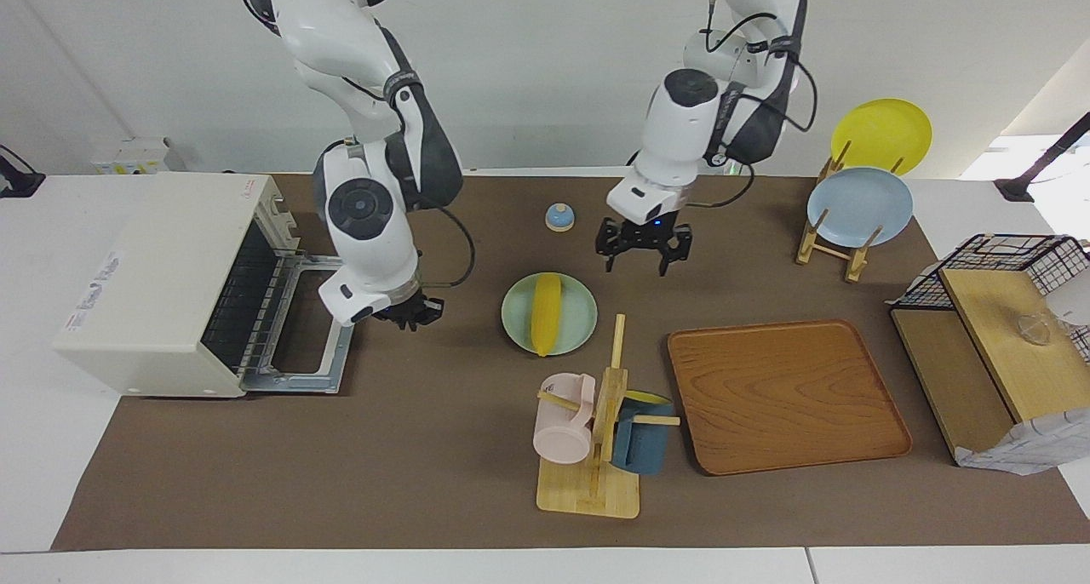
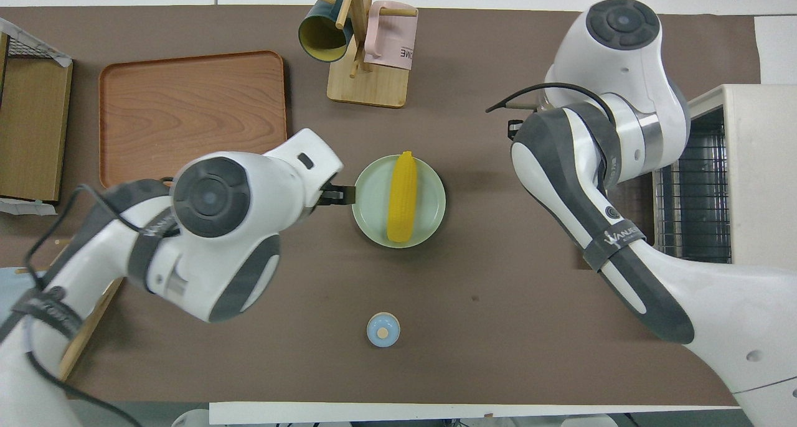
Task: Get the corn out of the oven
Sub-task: 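Grasp the yellow corn with the left gripper while the right gripper withdraws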
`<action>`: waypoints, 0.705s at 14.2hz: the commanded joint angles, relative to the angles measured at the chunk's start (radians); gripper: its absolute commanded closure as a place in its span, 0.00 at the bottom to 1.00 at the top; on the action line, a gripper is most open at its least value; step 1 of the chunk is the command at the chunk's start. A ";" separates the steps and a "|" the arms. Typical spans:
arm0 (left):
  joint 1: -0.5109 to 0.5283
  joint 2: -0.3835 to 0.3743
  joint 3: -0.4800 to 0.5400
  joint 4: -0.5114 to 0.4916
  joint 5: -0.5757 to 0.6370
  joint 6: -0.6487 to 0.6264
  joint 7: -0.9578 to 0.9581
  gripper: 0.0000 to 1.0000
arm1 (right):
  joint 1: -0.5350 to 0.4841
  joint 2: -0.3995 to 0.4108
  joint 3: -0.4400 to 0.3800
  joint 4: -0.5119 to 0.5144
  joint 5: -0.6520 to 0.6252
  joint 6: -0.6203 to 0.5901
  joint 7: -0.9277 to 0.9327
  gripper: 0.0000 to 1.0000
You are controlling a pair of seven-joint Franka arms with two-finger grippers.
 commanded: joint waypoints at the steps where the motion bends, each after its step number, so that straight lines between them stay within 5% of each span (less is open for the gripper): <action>1: -0.059 0.133 0.023 0.069 -0.037 0.100 -0.024 0.00 | -0.020 -0.069 0.018 -0.154 -0.059 0.069 -0.011 1.00; 4: -0.110 0.268 0.023 0.184 -0.051 0.126 -0.099 0.00 | -0.059 -0.037 0.019 -0.162 -0.128 0.073 -0.014 1.00; 6: -0.137 0.279 0.023 0.185 -0.052 0.148 -0.117 0.00 | -0.064 -0.035 0.018 -0.182 -0.134 0.093 -0.016 1.00; 7: -0.139 0.308 0.023 0.186 -0.052 0.168 -0.143 0.10 | -0.078 -0.034 0.018 -0.192 -0.153 0.096 -0.016 1.00; 8: -0.139 0.318 0.023 0.186 -0.052 0.174 -0.157 0.52 | -0.090 -0.035 0.019 -0.203 -0.168 0.098 -0.014 1.00; 10: -0.133 0.319 0.023 0.182 -0.051 0.165 -0.151 0.91 | -0.089 -0.035 0.019 -0.203 -0.180 0.098 -0.020 1.00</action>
